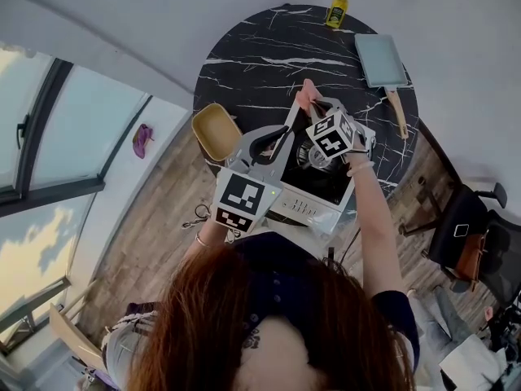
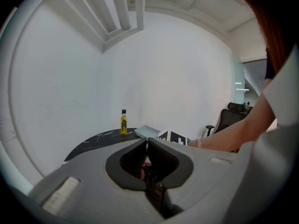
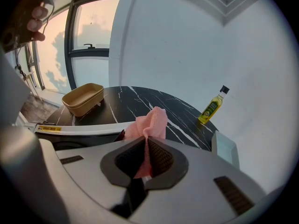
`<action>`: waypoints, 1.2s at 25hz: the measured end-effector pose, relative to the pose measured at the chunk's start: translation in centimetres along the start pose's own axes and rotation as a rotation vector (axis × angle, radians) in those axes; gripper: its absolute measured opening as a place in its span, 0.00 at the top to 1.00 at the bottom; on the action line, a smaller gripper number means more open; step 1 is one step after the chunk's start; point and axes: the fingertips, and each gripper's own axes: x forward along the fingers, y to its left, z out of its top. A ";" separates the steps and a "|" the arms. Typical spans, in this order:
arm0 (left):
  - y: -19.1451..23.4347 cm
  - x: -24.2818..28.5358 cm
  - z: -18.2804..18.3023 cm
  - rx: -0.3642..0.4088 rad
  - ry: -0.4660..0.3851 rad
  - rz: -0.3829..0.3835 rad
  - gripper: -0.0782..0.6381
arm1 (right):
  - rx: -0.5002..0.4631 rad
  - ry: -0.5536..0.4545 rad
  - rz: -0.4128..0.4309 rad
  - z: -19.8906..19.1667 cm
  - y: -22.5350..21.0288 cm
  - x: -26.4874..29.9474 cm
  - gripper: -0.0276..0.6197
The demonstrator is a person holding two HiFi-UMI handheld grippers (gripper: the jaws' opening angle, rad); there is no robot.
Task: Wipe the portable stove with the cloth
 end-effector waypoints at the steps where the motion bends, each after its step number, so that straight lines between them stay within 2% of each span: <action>1: 0.0 0.0 0.0 0.000 -0.001 0.000 0.86 | -0.003 0.004 0.001 0.0 0.0 0.0 0.92; 30: -1.9 1.1 1.1 0.020 -0.031 -0.045 0.86 | -0.001 0.130 0.015 -3.9 -1.9 -1.8 0.92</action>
